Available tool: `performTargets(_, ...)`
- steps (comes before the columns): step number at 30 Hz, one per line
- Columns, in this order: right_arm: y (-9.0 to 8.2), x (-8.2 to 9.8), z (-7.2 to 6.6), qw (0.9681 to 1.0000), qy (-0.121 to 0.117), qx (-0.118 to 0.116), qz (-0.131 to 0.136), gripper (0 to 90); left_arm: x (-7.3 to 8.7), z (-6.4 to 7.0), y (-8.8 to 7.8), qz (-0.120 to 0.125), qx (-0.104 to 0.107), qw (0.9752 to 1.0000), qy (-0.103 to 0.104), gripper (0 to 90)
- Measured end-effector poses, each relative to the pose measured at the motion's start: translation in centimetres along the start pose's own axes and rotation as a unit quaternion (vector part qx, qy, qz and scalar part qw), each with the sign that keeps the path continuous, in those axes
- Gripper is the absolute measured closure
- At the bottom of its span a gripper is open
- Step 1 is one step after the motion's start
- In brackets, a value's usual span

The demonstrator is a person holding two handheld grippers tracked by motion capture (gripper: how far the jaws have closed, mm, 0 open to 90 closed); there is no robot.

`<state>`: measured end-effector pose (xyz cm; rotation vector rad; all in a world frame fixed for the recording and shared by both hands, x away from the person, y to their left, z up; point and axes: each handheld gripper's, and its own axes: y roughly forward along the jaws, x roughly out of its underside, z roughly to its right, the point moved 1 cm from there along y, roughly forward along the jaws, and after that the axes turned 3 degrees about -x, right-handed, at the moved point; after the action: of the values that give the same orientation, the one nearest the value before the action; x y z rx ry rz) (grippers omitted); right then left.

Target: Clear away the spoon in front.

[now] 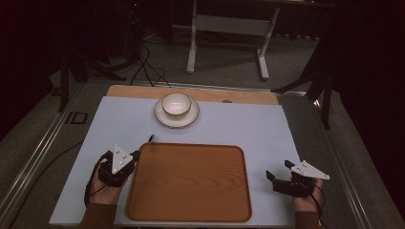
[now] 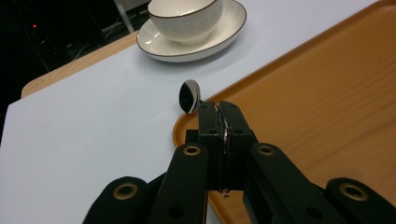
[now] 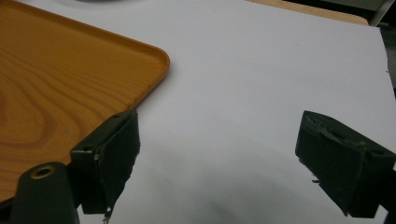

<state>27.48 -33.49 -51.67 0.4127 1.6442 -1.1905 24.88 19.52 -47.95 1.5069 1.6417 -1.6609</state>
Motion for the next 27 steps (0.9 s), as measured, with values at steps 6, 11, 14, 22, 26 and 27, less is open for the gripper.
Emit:
performTargets(6,0.1,0.0,0.0,1.0,-0.002,-0.001,0.0,13.6,0.6,0.5,-1.1,-0.006,-0.006,0.9999,0.013,88.5)
performTargets(11,0.0,0.0,0.0,1.0,-0.001,0.0,0.001,13.7,1.2,0.7,-1.5,-0.011,-0.001,0.9999,0.013,88.1)
performTargets(14,0.1,-0.1,-0.1,1.0,-0.003,-0.001,0.001,13.6,1.4,0.8,-1.7,-0.017,-0.001,0.9997,0.017,88.2)
performTargets(22,0.0,-0.1,0.0,1.0,-0.001,0.0,0.002,13.6,1.9,1.0,-1.5,-0.021,-0.002,0.9996,0.017,81.5)
performTargets(26,0.0,-0.1,0.0,1.0,-0.001,0.0,0.002,13.6,1.8,1.5,-1.5,-0.021,0.004,0.9995,0.022,79.6)
performTargets(27,0.0,-0.1,0.0,1.0,-0.001,0.0,0.002,13.6,1.8,1.6,-1.5,-0.021,0.006,0.9995,0.021,79.6)
